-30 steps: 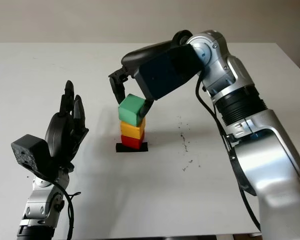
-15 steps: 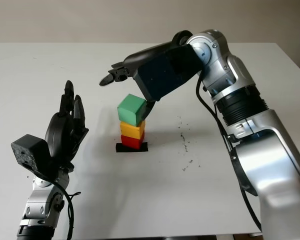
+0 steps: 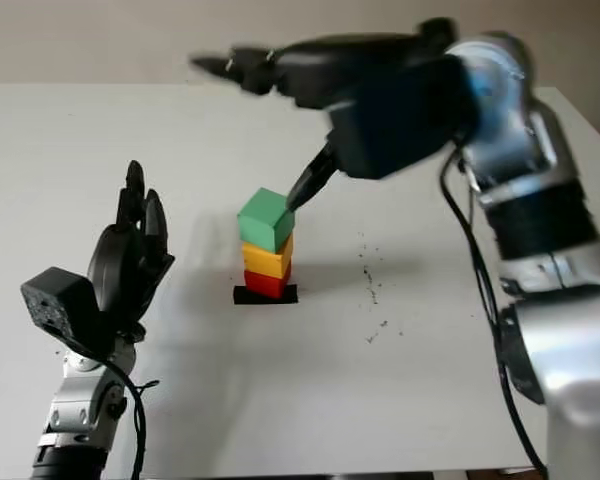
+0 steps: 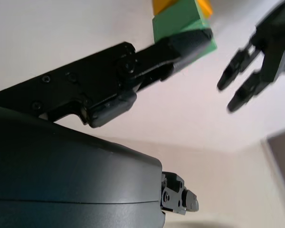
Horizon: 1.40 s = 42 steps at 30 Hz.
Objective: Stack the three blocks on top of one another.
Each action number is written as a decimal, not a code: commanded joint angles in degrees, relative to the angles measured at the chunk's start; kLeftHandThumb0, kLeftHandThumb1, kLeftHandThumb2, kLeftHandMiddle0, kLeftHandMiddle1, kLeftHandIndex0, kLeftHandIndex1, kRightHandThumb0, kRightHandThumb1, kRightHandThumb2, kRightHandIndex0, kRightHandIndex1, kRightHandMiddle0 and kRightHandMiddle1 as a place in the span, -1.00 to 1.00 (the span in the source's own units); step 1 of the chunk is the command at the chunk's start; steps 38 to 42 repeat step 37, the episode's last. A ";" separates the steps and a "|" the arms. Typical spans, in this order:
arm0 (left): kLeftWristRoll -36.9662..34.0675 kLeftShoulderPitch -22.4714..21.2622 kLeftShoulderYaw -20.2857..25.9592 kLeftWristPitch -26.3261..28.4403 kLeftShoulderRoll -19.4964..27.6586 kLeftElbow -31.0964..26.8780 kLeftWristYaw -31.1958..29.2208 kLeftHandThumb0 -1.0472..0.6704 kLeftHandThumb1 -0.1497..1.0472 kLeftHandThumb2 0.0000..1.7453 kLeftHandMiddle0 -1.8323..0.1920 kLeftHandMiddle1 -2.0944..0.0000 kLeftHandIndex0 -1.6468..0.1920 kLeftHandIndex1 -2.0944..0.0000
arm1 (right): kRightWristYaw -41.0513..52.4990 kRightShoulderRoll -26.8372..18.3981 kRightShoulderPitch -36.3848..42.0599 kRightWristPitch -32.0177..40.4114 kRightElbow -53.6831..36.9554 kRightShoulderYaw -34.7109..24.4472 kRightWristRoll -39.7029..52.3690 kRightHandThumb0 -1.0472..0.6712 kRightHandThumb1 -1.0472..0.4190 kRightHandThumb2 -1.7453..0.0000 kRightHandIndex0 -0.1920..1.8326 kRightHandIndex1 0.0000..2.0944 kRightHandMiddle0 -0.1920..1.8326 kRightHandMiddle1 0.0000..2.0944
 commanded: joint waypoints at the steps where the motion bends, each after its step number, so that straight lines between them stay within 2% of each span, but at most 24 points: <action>1: -0.41 -1.17 0.48 -0.58 0.71 0.28 -0.54 -0.70 1.00 -0.25 1.00 1.00 1.00 1.00 | -3.77 -0.43 6.03 2.78 -3.67 -2.95 0.44 -0.74 -0.99 0.83 -0.99 -0.99 -0.96 -0.96; 3: -0.77 -1.57 0.85 -0.41 1.18 0.62 -1.04 -0.70 1.00 -0.25 1.00 0.99 1.00 1.00 | -8.43 0.24 11.67 5.80 -6.98 -5.00 -0.14 -0.68 -1.00 0.69 -0.95 -0.96 -0.93 -0.95; 7: -1.34 -2.22 1.26 -0.13 2.46 1.34 -2.43 -0.69 1.00 -0.24 1.00 1.00 1.00 1.00 | -16.66 3.97 21.18 9.99 -10.08 -8.37 2.11 -0.62 -1.00 0.52 -0.94 -0.95 -0.94 -0.95; 11: -1.85 -2.83 1.44 -0.15 2.78 2.35 -2.99 -0.70 1.00 -0.24 1.00 1.00 1.00 1.00 | -26.89 11.28 29.05 11.36 -10.98 -10.54 4.56 -0.63 -1.00 0.32 -0.90 -0.93 -0.93 -0.95; 18: -2.10 -2.63 1.43 -0.41 2.31 3.01 -2.87 -0.70 1.00 -0.25 1.00 0.98 1.00 1.00 | -35.56 23.90 38.98 21.00 -16.48 -10.71 10.78 -0.64 -1.00 0.22 -1.00 -1.00 -1.00 -1.00; 21: -2.06 -2.02 1.05 -0.25 2.35 2.59 -3.12 -0.70 1.00 -0.24 1.00 0.99 1.00 1.00 | -38.05 27.27 42.08 22.67 -16.90 -9.75 11.55 -0.65 -1.00 0.16 -1.00 -1.00 -1.00 -1.00; 29: -2.17 -1.23 0.87 -0.29 2.91 1.84 -4.57 -0.70 1.00 -0.22 1.00 1.00 1.00 1.00 | -39.01 30.89 46.77 20.71 -17.47 -9.63 15.33 -0.60 -1.00 0.12 -1.00 -1.00 -1.00 -1.00; 37: -2.09 1.15 0.46 0.38 2.78 -0.83 -5.04 -0.69 1.00 -0.22 1.00 0.97 1.00 1.00 | -39.25 31.06 50.15 20.34 -19.38 -8.41 15.21 -0.65 -1.00 0.15 -1.00 -1.00 -1.00 -1.00; 42: -2.09 1.15 0.46 0.38 2.78 -0.83 -5.04 -0.69 1.00 -0.22 1.00 0.97 1.00 1.00 | -39.25 31.06 50.15 20.34 -19.38 -8.41 15.21 -0.65 -1.00 0.15 -1.00 -1.00 -1.00 -1.00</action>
